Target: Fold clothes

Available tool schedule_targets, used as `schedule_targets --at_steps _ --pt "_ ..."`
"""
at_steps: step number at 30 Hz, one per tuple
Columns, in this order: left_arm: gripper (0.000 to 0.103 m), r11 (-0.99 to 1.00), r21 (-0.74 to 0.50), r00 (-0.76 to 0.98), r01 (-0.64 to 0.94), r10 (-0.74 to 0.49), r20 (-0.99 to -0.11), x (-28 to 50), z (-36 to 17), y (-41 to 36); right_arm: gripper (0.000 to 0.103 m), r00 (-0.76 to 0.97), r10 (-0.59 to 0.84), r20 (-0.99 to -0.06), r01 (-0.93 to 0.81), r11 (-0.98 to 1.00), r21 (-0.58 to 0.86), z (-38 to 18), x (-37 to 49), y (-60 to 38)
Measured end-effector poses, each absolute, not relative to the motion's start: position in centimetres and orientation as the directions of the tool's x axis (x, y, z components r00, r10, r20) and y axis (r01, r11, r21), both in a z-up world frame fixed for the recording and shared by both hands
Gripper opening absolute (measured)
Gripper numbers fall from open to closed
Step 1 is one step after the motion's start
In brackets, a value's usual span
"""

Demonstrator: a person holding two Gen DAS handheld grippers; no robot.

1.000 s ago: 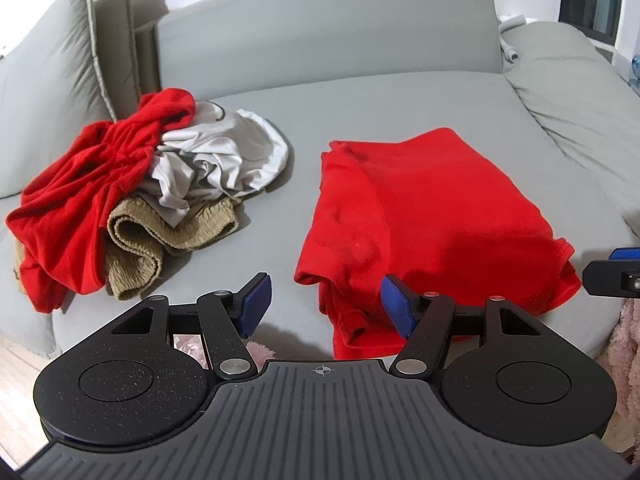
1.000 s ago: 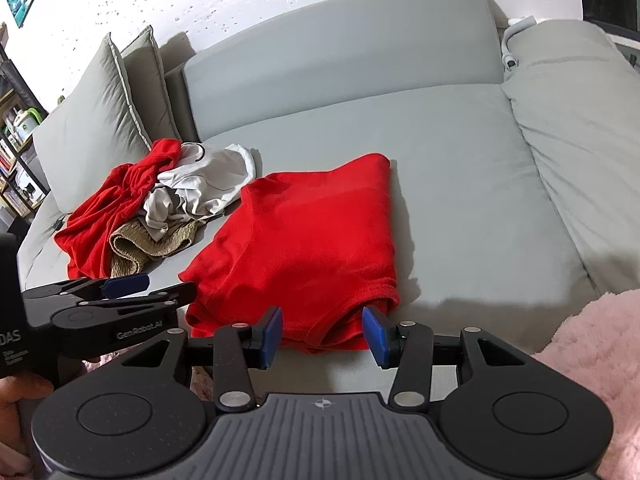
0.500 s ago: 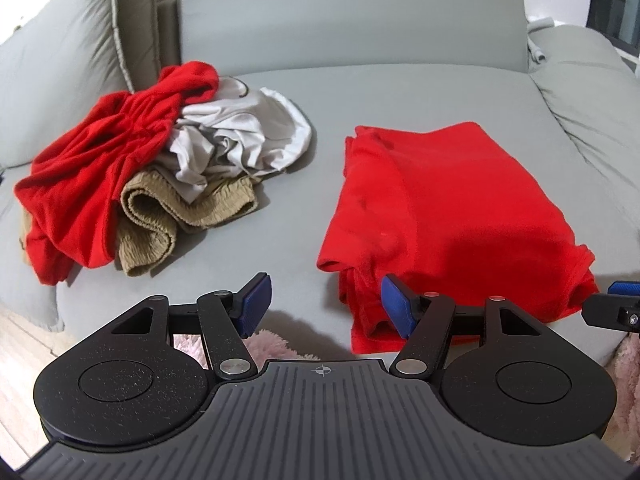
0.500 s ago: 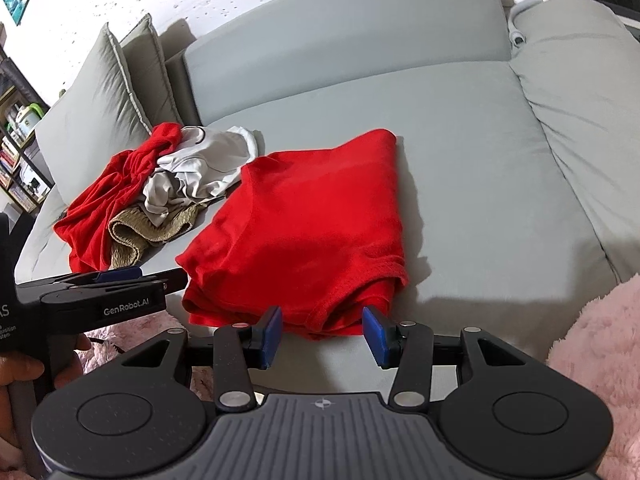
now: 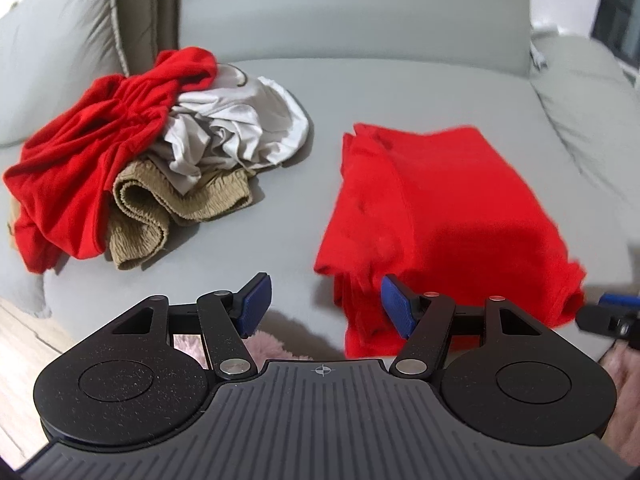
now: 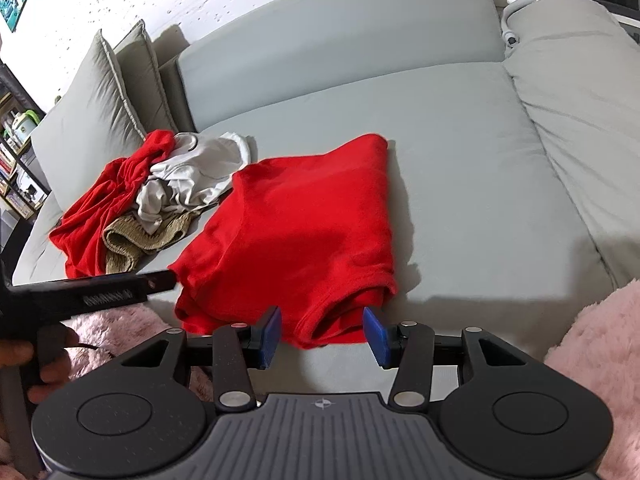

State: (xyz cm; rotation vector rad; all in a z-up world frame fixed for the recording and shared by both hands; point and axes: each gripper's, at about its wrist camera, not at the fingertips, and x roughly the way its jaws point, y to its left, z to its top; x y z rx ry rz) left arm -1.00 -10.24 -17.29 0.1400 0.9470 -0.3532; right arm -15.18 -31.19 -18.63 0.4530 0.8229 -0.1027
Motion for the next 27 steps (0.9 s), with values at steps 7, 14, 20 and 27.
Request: schedule_targets --at_steps 7,14,20,27 --pt "0.08 0.92 -0.091 0.525 0.382 -0.297 -0.797 1.9 -15.7 -11.3 0.061 0.697 0.059 -0.715 0.259 0.909 0.326 -17.8 -13.5 -33.3" --pt "0.082 0.887 -0.036 0.451 0.46 -0.269 -0.851 5.1 -17.8 -14.9 0.068 0.65 0.084 -0.756 0.231 0.925 0.301 -19.2 -9.0 -34.9" --pt "0.083 0.885 -0.02 0.374 0.464 -0.216 -0.902 7.1 -21.6 -16.2 0.064 0.602 0.131 -0.788 0.272 0.894 0.356 -22.1 -5.8 -36.5" --pt "0.094 0.896 -0.092 0.326 0.434 -0.252 -0.911 8.2 -23.7 -15.0 0.061 0.579 0.152 -0.801 0.263 0.895 0.36 -23.9 -3.3 -36.7"
